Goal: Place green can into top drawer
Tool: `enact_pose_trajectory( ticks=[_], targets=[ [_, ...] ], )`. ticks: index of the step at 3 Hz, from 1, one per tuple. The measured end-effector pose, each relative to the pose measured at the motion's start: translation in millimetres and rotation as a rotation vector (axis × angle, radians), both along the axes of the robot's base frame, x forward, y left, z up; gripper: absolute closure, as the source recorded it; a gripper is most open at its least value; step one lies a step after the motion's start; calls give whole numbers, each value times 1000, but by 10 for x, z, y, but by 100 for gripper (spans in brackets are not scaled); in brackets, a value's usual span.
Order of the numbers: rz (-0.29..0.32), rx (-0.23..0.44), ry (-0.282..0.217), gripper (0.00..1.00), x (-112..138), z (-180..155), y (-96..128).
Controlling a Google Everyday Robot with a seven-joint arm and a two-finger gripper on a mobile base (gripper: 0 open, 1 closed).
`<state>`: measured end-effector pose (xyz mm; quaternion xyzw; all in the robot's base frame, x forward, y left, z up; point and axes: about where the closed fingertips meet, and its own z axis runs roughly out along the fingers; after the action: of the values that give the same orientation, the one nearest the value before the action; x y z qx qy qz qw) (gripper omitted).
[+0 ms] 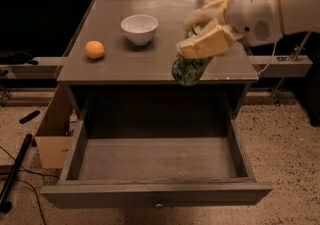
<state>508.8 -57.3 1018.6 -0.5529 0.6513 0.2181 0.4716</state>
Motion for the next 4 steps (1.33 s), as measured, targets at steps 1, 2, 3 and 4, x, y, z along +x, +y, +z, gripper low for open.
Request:
enact_pose_trajectory(
  ticks=[1, 2, 3, 4],
  targets=[
    [-65, 36, 85, 100, -282, -325, -242],
    [-65, 37, 85, 100, -282, -325, -242],
    [-78, 83, 124, 100, -380, -768, -75],
    [-105, 166, 179, 100, -582, -1329, 131]
  ],
)
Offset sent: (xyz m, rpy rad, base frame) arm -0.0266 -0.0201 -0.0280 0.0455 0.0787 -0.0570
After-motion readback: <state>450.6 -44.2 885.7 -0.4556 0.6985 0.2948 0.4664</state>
